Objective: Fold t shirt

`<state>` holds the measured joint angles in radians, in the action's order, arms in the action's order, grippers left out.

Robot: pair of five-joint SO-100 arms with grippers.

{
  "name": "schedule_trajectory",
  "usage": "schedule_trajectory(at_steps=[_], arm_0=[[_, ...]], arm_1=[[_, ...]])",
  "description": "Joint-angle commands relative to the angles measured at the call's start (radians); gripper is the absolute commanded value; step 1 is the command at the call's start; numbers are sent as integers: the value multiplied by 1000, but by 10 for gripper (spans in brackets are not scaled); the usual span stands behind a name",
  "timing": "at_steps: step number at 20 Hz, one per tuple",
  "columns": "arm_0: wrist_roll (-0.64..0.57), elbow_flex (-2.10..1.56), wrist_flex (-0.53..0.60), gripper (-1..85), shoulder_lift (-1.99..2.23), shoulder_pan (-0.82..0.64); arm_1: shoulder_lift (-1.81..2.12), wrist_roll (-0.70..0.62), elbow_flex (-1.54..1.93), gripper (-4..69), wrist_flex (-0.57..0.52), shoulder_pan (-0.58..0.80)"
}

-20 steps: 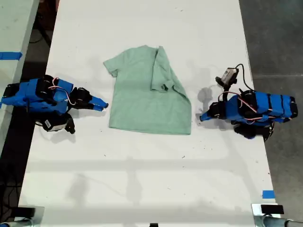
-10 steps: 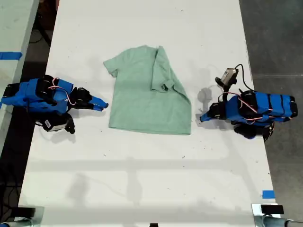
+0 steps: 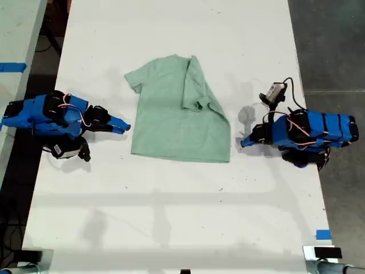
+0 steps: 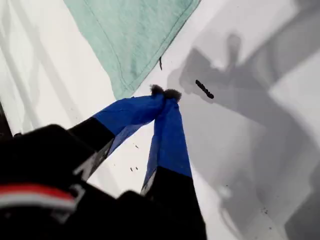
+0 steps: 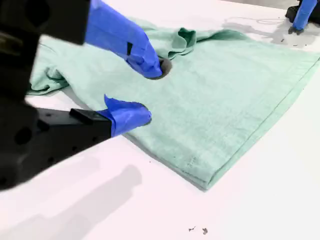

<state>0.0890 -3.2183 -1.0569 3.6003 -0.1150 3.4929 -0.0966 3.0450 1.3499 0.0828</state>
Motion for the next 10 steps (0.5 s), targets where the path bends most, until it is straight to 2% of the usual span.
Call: schedule_trajectory(at_steps=[1,10], arm_0=[[9,-3,-2,114,6,9],[9,-3,-2,114,6,9]], arm_1=[[11,9,52,-13,2,-15],[11,14,52,-13,2,-21]])
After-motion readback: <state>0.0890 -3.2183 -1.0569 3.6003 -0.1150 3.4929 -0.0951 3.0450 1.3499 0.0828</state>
